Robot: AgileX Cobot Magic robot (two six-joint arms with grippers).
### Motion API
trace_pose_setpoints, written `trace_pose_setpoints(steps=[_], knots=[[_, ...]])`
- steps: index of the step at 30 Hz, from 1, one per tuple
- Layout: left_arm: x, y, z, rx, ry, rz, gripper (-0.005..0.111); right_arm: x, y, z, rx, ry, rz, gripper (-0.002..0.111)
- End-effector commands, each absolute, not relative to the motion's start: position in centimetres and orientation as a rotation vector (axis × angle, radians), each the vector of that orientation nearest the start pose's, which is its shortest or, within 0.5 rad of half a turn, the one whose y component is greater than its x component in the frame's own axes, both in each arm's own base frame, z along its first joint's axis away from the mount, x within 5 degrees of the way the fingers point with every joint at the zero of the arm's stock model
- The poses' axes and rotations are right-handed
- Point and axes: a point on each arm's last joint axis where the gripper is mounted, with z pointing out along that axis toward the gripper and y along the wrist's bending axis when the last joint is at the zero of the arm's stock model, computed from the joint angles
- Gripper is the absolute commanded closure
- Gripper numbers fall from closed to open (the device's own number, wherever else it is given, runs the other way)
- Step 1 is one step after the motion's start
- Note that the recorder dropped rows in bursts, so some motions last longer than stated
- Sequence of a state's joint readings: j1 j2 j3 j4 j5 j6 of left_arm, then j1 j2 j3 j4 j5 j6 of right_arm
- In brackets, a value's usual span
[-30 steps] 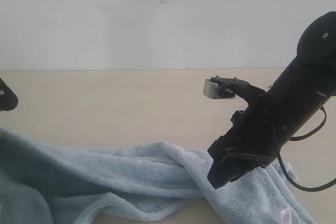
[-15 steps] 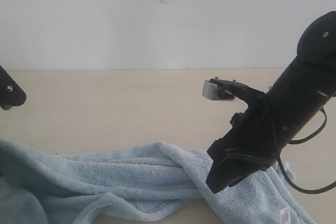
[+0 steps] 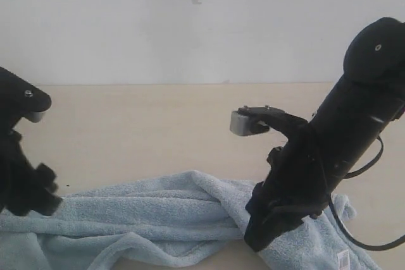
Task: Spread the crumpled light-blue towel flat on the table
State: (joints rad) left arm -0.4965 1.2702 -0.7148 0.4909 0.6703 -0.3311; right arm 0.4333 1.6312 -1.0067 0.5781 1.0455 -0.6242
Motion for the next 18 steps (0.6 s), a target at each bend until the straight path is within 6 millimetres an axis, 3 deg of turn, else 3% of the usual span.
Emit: trace_pose_setpoints(steps=[1,6,9,18], knots=[[21.1,-11.4,21.2,0.881,2.458,-0.100,0.039,23.4,16.7,20.5,-1.263,2.817,0.334,0.066],[22.1,-13.0,18.4,0.754,2.546,-0.271,0.039,20.8,17.2,18.2,-1.327,2.836,-0.044,0.066],[23.1,-13.5,17.6,0.717,2.534,-0.272,0.039,20.1,17.0,16.6,-1.233,2.764,-0.219,0.066],[23.7,-13.7,18.1,0.693,2.501,-0.280,0.039,20.2,17.6,15.4,-1.236,2.747,-0.167,0.066]])
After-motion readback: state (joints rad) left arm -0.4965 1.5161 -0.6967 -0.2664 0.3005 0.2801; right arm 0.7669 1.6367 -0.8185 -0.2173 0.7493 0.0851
